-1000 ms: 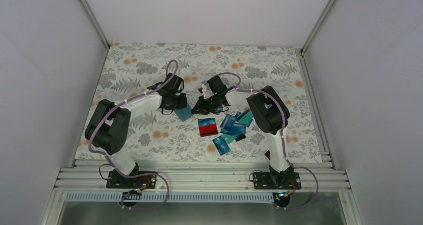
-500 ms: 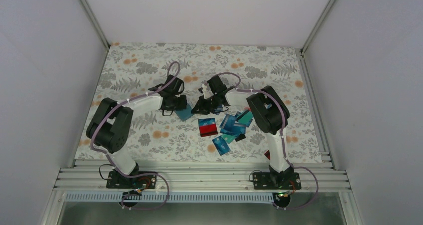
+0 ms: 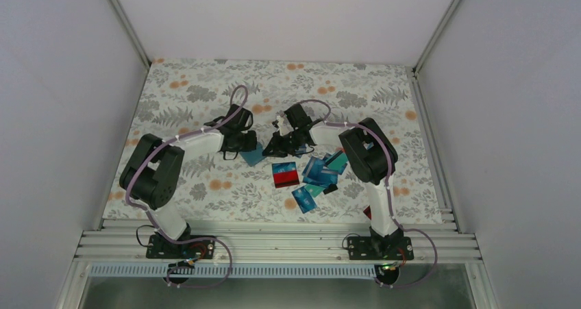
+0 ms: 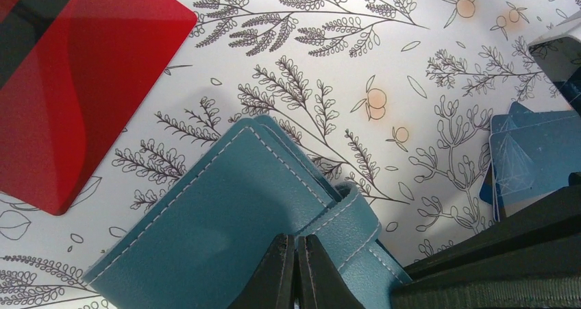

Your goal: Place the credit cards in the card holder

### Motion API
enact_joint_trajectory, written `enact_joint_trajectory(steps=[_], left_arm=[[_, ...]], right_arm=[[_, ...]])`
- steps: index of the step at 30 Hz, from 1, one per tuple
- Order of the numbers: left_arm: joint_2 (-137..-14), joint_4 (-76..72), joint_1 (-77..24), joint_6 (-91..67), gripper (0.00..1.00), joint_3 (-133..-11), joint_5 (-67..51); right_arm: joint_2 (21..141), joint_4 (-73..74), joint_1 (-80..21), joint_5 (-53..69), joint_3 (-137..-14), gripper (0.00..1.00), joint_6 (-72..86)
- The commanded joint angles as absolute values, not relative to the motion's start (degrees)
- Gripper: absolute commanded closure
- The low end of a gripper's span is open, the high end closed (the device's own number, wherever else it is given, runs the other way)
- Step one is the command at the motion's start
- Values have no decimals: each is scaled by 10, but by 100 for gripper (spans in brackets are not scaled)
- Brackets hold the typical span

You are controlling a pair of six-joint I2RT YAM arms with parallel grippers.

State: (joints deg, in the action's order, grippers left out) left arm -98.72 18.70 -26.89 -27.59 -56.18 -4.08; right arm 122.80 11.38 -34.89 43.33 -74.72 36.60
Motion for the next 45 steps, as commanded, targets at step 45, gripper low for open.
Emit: enact_joint_trajectory(steps=[45], left_arm=[[-1042,287,-444,-358,98,-479,248]], right_arm=[[1275,162,-342,386,-765,96,375]])
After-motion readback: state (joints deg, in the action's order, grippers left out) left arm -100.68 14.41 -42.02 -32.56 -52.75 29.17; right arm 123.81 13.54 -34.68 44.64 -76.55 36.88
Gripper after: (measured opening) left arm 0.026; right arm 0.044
